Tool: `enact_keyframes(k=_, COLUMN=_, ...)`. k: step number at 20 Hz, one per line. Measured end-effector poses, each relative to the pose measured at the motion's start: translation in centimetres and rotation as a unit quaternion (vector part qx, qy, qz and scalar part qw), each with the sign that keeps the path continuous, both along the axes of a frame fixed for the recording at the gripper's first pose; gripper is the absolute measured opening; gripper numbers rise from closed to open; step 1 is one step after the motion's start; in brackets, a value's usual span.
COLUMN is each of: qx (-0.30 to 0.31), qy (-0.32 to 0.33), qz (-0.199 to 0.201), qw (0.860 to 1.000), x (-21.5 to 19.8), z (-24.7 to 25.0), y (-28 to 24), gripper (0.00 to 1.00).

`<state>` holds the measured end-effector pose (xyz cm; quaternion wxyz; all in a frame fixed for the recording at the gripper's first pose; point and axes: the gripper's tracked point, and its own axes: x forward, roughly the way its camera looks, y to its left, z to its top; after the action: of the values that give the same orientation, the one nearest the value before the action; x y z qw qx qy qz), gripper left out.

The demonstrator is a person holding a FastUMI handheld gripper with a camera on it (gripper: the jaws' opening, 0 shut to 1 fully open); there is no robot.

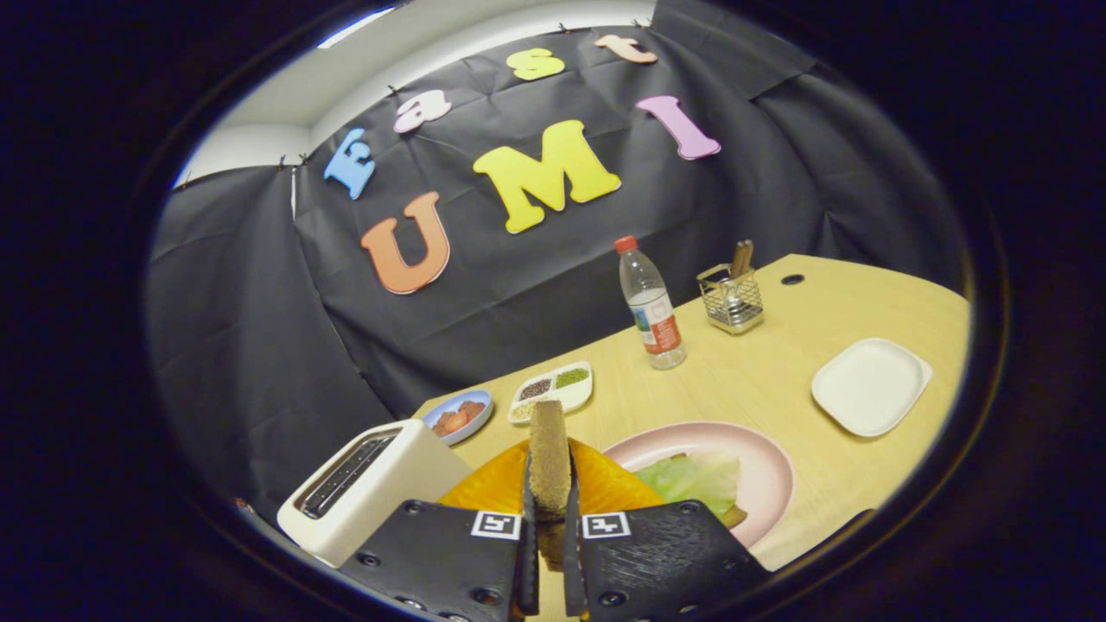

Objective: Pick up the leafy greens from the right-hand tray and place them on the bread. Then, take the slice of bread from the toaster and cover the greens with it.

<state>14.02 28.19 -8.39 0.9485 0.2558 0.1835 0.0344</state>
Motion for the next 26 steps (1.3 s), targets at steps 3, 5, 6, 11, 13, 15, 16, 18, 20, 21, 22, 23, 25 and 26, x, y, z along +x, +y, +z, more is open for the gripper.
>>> enact_keyframes(k=3, qx=0.027, qy=0.010, qz=-0.003, qw=1.000, x=0.0, z=-1.4, y=-1.1, gripper=0.11)
enact_keyframes(k=5, qx=0.024, qy=0.013, qz=-0.012, qw=1.000, x=-0.1, z=-2.1, y=-2.6, gripper=0.12)
enact_keyframes(k=6, qx=0.024, qy=0.018, qz=-0.013, qw=0.999, x=-0.2, z=-2.5, y=-3.2, gripper=0.15)
enact_keyframes(k=11, qx=0.006, qy=0.044, qz=-0.016, qw=0.999, x=-0.6, z=-4.9, y=-5.4, gripper=0.29)
enact_keyframes(k=13, qx=-0.004, qy=0.053, qz=-0.016, qw=0.998, x=-0.7, z=-5.6, y=-6.3, gripper=0.40)
enact_keyframes(k=15, qx=-0.011, qy=0.058, qz=-0.020, qw=0.998, x=-0.8, z=-5.9, y=-7.4, gripper=0.55)
enact_keyframes(k=16, qx=-0.014, qy=0.056, qz=-0.022, qw=0.998, x=-0.8, z=-5.9, y=-8.0, gripper=0.63)
enact_keyframes(k=18, qx=-0.021, qy=0.051, qz=-0.026, qw=0.998, x=-0.9, z=-5.6, y=-9.2, gripper=0.76)
enact_keyframes(k=20, qx=-0.033, qy=0.034, qz=-0.024, qw=0.999, x=-1.3, z=-4.2, y=-10.9, gripper=0.85)
enact_keyframes(k=21, qx=-0.048, qy=0.019, qz=-0.023, qw=0.998, x=-1.6, z=-3.2, y=-11.8, gripper=0.90)
enact_keyframes(k=22, qx=-0.072, qy=-0.002, qz=-0.023, qw=0.997, x=-2.0, z=-1.8, y=-13.0, gripper=0.92)
enact_keyframes(k=23, qx=-0.098, qy=-0.025, qz=-0.026, qw=0.995, x=-2.5, z=-0.2, y=-14.3, gripper=0.95)
enact_keyframes(k=25, qx=-0.145, qy=-0.072, qz=-0.028, qw=0.986, x=-3.9, z=3.3, y=-16.4, gripper=0.96)
enact_keyframes(k=26, qx=-0.167, qy=-0.092, qz=-0.030, qw=0.981, x=-4.7, z=5.2, y=-17.3, gripper=0.95)
